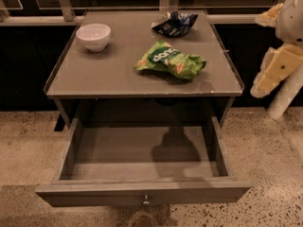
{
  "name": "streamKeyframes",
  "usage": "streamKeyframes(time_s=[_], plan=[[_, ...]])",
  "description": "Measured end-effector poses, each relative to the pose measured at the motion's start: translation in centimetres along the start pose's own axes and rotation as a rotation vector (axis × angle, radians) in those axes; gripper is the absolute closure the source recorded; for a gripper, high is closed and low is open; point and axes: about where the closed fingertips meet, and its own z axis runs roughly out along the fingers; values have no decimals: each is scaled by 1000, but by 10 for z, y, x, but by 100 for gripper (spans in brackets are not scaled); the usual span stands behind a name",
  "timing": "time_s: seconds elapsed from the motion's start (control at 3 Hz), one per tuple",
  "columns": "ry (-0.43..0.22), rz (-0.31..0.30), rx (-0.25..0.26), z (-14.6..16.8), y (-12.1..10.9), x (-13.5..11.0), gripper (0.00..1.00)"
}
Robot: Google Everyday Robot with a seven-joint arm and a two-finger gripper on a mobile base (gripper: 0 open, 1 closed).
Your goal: Place green rice chip bag into top drawer
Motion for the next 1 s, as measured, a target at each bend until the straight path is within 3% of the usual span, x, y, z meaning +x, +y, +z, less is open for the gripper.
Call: streamKeyframes(time_s=[0.33, 0.67, 1.0], plan=[[-105, -20, 51, 12, -46, -9, 0], [-222, -13, 57, 33, -82, -24, 0], [-303, -6, 24, 64, -102, -49, 0]])
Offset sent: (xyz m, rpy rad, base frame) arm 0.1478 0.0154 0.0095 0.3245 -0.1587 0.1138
